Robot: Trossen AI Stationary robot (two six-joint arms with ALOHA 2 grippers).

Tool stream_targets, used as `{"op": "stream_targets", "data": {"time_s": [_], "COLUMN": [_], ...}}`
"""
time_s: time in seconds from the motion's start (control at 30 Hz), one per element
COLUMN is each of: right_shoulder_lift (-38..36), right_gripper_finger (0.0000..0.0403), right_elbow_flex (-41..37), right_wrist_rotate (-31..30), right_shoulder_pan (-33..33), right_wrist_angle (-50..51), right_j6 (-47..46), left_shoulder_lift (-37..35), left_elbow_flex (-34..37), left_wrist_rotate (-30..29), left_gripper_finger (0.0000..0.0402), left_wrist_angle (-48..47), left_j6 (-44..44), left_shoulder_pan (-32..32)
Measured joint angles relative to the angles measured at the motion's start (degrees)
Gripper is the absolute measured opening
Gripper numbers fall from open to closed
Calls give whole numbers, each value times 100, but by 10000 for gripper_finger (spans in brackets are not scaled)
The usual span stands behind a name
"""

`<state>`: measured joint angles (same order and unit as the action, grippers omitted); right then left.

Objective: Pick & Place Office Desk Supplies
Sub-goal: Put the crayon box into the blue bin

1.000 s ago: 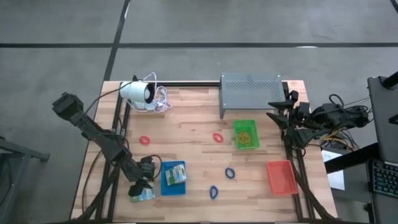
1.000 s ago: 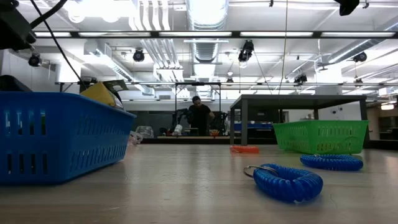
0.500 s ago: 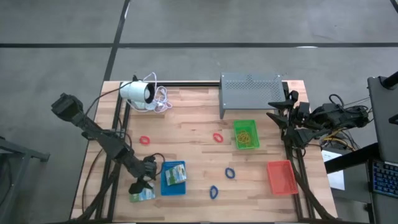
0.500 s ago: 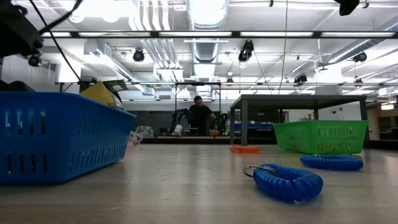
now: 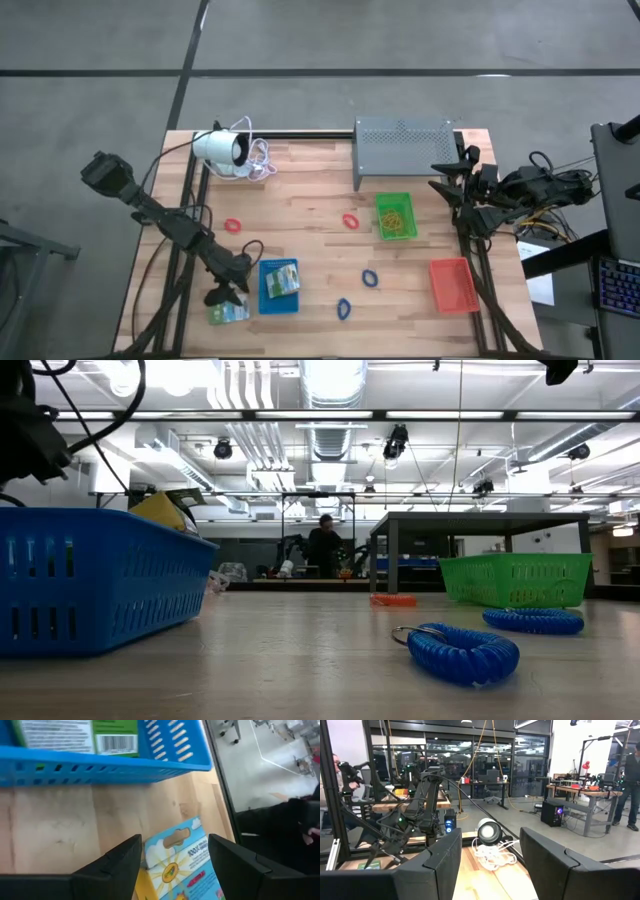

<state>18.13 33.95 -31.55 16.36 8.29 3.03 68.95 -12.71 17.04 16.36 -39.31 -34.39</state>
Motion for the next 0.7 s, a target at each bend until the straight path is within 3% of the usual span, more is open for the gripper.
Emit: {"op": "stream_targets", "data": {"time_s": [0.7], "right_shoulder_lift": [2], "right_gripper_finger": [199], "right_elbow_flex": [0], "right_wrist_rotate": [0], "right_shoulder_pan": [0], "right_wrist_angle": [2], "right_j6": [0], "left_shoulder_lift": [260], "left_elbow_flex": [180], "left_wrist_rotate": [102], "left_gripper_finger": [231], "left_wrist_angle": [476], "left_j6": [232], "left_shoulder_pan": [13]}}
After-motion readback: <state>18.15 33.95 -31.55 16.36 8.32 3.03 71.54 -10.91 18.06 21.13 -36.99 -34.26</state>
